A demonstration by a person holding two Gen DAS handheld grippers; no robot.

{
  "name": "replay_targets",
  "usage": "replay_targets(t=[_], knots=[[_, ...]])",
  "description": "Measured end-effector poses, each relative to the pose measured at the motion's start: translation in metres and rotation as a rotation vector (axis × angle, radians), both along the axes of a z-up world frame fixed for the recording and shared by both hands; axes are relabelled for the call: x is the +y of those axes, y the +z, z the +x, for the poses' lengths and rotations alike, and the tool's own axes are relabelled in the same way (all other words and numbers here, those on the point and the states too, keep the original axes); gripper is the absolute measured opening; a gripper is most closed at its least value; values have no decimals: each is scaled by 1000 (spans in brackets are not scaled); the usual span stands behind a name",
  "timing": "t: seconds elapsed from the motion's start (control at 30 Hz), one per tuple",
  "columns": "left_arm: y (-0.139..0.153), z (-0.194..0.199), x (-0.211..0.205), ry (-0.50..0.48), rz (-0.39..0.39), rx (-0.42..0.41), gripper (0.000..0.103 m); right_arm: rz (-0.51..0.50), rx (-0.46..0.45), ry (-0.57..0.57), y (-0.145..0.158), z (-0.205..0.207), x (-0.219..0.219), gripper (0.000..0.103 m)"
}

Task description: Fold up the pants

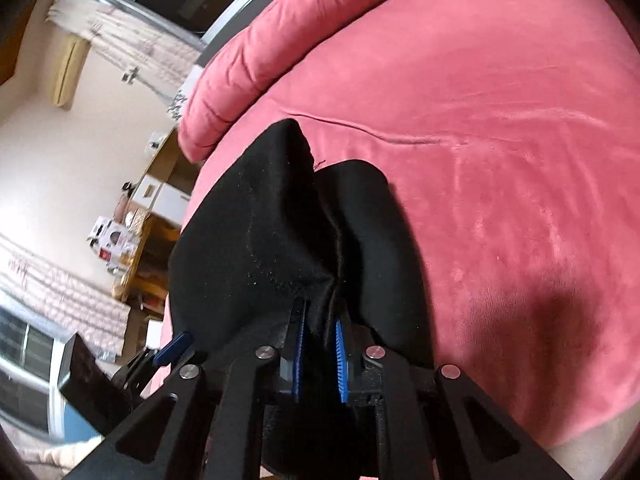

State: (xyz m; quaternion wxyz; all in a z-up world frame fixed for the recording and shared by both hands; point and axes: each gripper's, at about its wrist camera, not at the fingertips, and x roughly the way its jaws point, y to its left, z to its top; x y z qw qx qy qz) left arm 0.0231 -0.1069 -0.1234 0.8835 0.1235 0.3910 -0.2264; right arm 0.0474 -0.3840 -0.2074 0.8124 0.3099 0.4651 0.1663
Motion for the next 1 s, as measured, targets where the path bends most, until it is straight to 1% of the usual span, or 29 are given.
replay_targets(t=[0.03,0.07,0.1,0.13,0.17,0.23,0.3,0.33,0.4,0.47,0.53,0.57,0.6,0.63,0.67,0.73,0.8,0.87,0.93,1.0], knots=[[4,1,4,10,-28,16,36,-31,-7,1,7,-1,4,19],[8,4,10,27,-62,31,36,-86,-23,-6,18,-4,5,22],[13,8,16,50,-95,41,36,-152,-52,-19,31,-7,6,22],[18,13,22,80,-120,45,36,-193,-96,-26,45,-10,7,22],[23,18,26,102,-139,49,36,-210,-147,-29,61,-11,6,22],[28,33,31,131,-162,58,36,-214,-218,-7,80,-9,13,22],[29,54,27,146,-140,63,36,-217,-262,66,92,2,29,22],[28,61,23,144,-132,66,36,-223,-271,110,94,11,41,22],[25,78,15,135,-125,72,36,-257,-267,173,88,26,61,22],[18,94,6,139,-72,62,36,-305,-250,215,75,44,77,22],[11,103,-3,134,-23,44,36,-356,-215,214,62,59,82,21],[6,107,-6,130,1,42,36,-397,-195,204,52,69,82,16],[-1,114,-10,125,24,51,37,-421,-180,194,45,75,80,15],[-6,119,-12,122,27,62,37,-443,-163,180,35,82,76,10],[-10,125,-11,125,19,81,37,-446,-158,171,30,85,72,6],[-19,135,-7,152,-25,122,38,-420,-148,133,18,95,61,0],[-24,144,-3,173,-52,146,39,-375,-150,93,8,99,51,0],[-25,146,-6,176,-42,142,39,-373,-156,66,6,103,50,0],[-23,142,-8,170,-22,120,39,-383,-166,67,8,103,51,0],[-19,135,-7,176,-19,104,39,-384,-182,66,14,93,51,0]])
